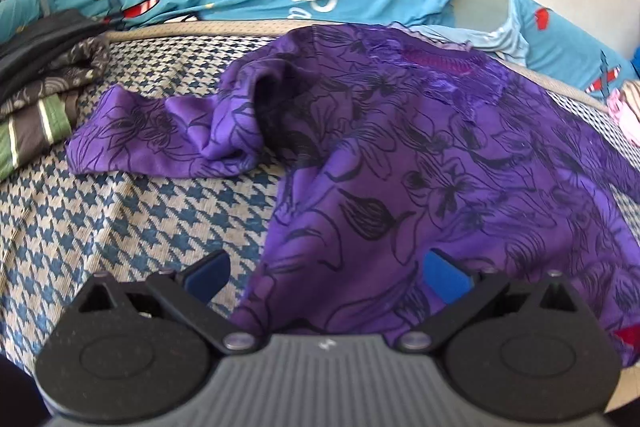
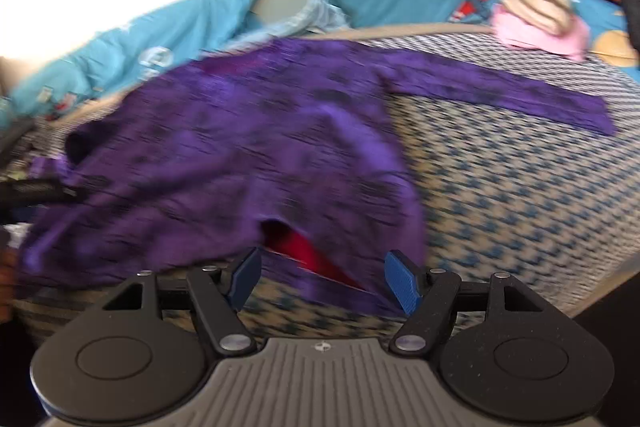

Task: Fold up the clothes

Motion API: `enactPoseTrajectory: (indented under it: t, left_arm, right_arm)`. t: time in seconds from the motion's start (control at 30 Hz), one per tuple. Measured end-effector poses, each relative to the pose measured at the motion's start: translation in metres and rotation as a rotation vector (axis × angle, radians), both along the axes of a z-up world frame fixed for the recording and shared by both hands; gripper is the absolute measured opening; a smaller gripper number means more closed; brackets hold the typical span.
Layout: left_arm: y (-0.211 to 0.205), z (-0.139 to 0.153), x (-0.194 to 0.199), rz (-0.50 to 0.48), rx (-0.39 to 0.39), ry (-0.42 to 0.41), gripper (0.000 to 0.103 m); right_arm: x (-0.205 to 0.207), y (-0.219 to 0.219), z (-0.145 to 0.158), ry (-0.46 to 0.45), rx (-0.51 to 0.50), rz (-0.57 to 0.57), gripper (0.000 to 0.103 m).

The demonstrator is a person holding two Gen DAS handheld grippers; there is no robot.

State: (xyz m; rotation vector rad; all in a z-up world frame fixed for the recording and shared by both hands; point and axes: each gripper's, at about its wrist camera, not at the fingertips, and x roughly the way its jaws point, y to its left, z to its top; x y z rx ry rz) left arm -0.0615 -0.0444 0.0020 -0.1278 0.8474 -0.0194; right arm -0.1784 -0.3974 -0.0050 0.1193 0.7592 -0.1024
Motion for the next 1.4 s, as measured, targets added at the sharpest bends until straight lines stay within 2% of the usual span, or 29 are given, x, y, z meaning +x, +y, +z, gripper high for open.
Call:
enactPoseTrajectory:
  t: [0.1,0.2,0.3,0.4,0.43,0.47,0.53,0.6,0.67,0.77,0.97,1.03,1.1,1.3,1.33,1.4]
  left_arm:
    - [0.003,-0.001,0.003,0.023,-0.009,0.008,0.103]
    - [0.004,-0.002,0.002,0.022,-0.011,0.007,0.103]
    - [0.001,-0.001,0.0,0.019,0.021,-0.008,0.103]
    - [0.0,0.0,0.0,0.021,0.028,-0.015,0.103]
    - [0.001,0.0,0.0,0.023,0.026,-0.014,0.103]
    - [0.001,-0.001,0.0,0.025,0.026,-0.01,0.103]
    - [0.002,-0.003,0.002,0.028,0.024,-0.001,0.103]
    - [0.004,-0.005,0.003,0.037,0.024,0.007,0.103]
    - [0.006,-0.006,0.003,0.047,0.021,0.012,0.103]
    - [0.009,-0.006,0.003,0.058,0.02,0.011,0.103]
    - [0.01,-0.005,0.0,0.067,0.045,0.0,0.103]
    - [0.009,-0.005,0.0,0.067,0.06,-0.003,0.103]
    - [0.009,-0.005,0.0,0.075,0.081,0.001,0.103]
    - [0.014,-0.007,0.001,0.101,0.095,0.021,0.103]
    - [0.015,-0.007,0.001,0.107,0.097,0.022,0.103]
    - [0.018,-0.008,0.002,0.124,0.103,0.026,0.103]
  right_arm:
    - [0.001,-0.006,-0.009,0.032,-0.042,-0.072,0.068]
    - [0.006,-0.018,-0.015,0.043,0.017,-0.116,0.068]
    - [0.011,-0.025,-0.023,0.021,0.042,-0.168,0.068]
    - [0.012,-0.031,-0.032,0.003,0.136,-0.186,0.066]
    - [0.013,-0.033,-0.035,0.006,0.161,-0.197,0.062]
    - [0.013,-0.034,-0.038,0.009,0.174,-0.209,0.051]
    - [0.012,-0.032,-0.038,-0.013,0.185,-0.215,0.042]
    - [0.01,-0.029,-0.035,-0.036,0.162,-0.21,0.017]
    - [0.007,-0.027,-0.031,-0.058,0.152,-0.216,0.011]
    - [0.001,-0.025,-0.021,-0.128,0.105,-0.249,0.01]
    - [-0.013,-0.012,0.021,-0.3,-0.079,-0.28,0.009]
    - [-0.015,-0.009,0.033,-0.328,-0.153,-0.29,0.005]
    - [-0.014,-0.009,0.039,-0.339,-0.222,-0.308,0.003]
    - [-0.005,-0.022,0.03,-0.234,-0.177,-0.347,0.004]
    - [-0.004,-0.021,0.029,-0.226,-0.179,-0.345,0.005]
    - [-0.003,-0.02,0.026,-0.195,-0.174,-0.327,0.029]
